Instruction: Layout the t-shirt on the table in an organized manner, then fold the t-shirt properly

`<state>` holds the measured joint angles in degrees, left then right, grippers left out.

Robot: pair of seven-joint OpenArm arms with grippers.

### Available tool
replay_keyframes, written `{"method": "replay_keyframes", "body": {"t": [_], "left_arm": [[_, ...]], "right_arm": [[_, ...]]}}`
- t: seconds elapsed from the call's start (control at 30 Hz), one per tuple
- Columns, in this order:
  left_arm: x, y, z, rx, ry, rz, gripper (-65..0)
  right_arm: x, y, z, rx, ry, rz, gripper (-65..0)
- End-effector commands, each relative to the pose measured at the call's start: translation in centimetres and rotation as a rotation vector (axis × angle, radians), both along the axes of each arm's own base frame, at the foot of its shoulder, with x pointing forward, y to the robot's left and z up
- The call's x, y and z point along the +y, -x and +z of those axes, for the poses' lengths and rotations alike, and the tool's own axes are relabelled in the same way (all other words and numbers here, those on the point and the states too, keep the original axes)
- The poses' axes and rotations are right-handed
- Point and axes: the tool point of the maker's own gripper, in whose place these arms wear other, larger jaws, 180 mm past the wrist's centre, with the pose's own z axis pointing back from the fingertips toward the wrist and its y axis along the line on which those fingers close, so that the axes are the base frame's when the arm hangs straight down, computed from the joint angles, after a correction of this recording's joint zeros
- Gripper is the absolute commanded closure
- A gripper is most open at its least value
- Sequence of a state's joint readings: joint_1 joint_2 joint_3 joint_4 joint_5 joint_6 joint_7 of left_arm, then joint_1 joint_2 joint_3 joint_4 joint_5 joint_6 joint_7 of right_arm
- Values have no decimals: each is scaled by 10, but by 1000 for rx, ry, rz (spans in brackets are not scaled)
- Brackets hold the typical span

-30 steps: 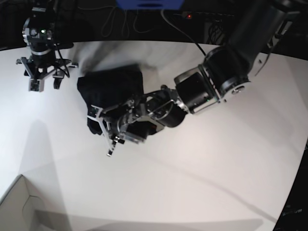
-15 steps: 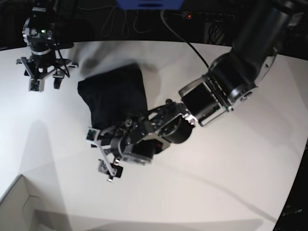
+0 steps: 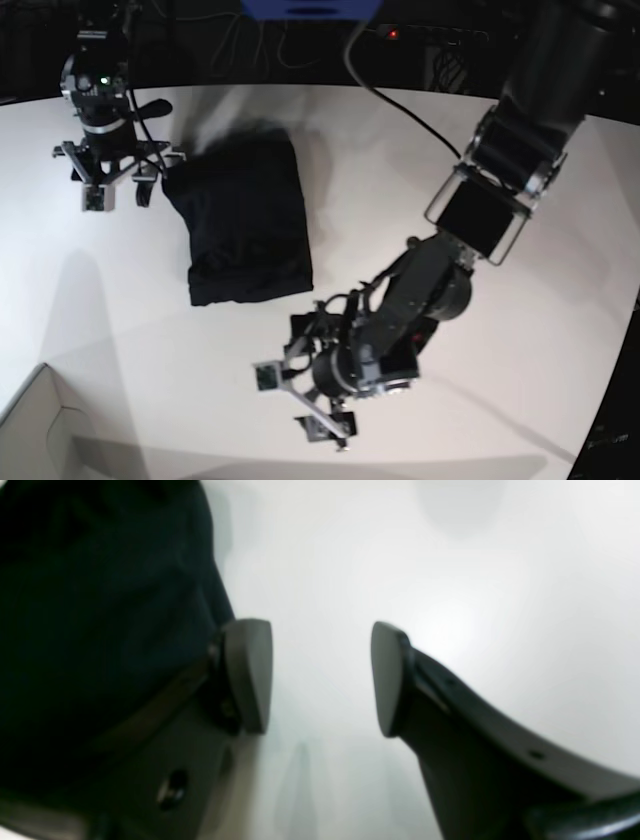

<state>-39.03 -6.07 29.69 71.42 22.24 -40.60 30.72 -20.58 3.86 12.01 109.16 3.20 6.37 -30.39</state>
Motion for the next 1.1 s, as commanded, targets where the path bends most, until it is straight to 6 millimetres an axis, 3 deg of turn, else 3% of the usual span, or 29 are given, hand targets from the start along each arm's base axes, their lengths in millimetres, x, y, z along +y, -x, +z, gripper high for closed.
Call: {"method": "replay_keyframes", "body": {"t": [0.0,0.13,0.27,0.43,0.53,0.67,0.87,0.97,1.07], "left_arm": [[21,-9,17,-45,20,55,-514],[84,11,-5,-18,24,198,-514],[144,48,-33,29,5,330,-514],[204,86,-51,67,44,497,-514],[236,106,-59,86,61,598,-514],[260,129,-70,111,56,665,-514],[271,147,-79,139,45,701,-514],[263,148,-83,150,68,703,-514],[270,157,-82,152,82,754,-513]], "right_arm": [[3,-7,6,-33,2,13,-318],[18,-17,-9,-10,-28,48,-315],[24,-19,-19,12,-40,60,-315],[25,-22,-20,12,-44,58,-314],[37,-17,-26,31,-60,83,-314],[60,-9,-33,55,-80,138,-314],[58,-7,-34,60,-76,134,-314],[43,-8,-28,44,-61,98,-314],[20,-3,-15,15,-40,40,-312]]}}
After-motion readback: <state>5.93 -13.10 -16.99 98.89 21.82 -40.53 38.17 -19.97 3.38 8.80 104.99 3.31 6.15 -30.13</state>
